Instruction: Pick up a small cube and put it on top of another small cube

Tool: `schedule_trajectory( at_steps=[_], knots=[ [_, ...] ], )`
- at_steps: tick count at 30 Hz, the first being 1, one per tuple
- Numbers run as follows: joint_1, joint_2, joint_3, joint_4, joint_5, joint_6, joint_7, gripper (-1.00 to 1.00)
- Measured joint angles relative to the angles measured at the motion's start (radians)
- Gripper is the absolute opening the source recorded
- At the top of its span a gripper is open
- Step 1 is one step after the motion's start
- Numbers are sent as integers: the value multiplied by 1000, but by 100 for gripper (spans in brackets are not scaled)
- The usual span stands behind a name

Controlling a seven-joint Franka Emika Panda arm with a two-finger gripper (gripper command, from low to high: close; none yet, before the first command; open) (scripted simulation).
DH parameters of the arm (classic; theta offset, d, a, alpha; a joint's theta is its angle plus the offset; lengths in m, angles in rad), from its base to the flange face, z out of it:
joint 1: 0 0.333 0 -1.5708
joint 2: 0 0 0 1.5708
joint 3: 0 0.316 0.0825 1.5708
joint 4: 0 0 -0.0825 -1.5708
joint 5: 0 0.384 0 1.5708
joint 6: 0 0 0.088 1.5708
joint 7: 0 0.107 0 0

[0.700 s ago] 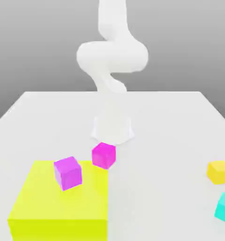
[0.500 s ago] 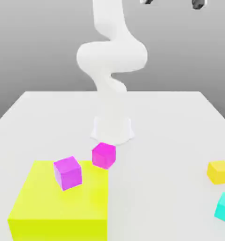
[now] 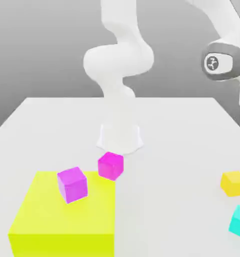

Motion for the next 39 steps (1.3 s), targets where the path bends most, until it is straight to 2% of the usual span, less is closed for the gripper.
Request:
schedule_trajectory(
  at_steps=[3,7,8,15,21,23,28,37,39],
  knots=[
    [43,112,1,-21,-82,59,-13,0],
    [105,258,-70,1,-172,169,41,0],
    [121,291,-90,8,-188,195,54,-100],
    [124,298,-94,9,-195,199,59,-100],
    [58,107,-23,-28,-75,49,-44,-100],
    [-1,39,-76,-30,-54,-10,-127,-100],
    [-264,-121,-198,-30,-45,-156,-332,-100],
    [-516,-349,-475,-38,-81,-378,-635,-100],
    [-561,-340,-532,-49,-81,-363,-693,-100]
  ],
)
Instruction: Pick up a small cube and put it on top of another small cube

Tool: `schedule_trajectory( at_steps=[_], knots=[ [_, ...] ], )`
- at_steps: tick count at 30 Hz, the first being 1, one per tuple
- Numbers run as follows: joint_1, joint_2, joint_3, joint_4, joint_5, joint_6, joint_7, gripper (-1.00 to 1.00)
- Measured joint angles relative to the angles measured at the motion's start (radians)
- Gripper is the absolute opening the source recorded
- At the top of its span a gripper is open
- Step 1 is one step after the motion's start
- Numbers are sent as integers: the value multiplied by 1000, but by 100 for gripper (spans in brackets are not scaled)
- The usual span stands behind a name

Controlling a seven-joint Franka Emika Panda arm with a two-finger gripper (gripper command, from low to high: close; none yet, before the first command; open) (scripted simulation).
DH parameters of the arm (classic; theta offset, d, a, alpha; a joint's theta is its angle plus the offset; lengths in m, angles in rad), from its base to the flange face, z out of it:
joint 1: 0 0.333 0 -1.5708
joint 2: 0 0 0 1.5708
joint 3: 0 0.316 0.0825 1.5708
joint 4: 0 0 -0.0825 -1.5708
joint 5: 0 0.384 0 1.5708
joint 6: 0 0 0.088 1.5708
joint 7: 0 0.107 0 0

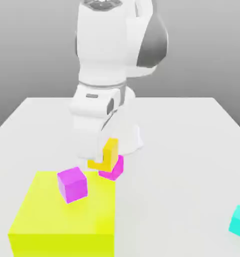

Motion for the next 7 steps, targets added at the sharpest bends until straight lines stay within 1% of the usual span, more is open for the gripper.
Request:
schedule_trajectory(
  at_steps=[3,4,7],
  knots=[
    [-8,73,-30,-32,15,103,-33,-100],
    [-9,91,-34,-40,18,128,-37,100],
    [-9,91,-34,-40,18,128,-37,100]
  ],
)
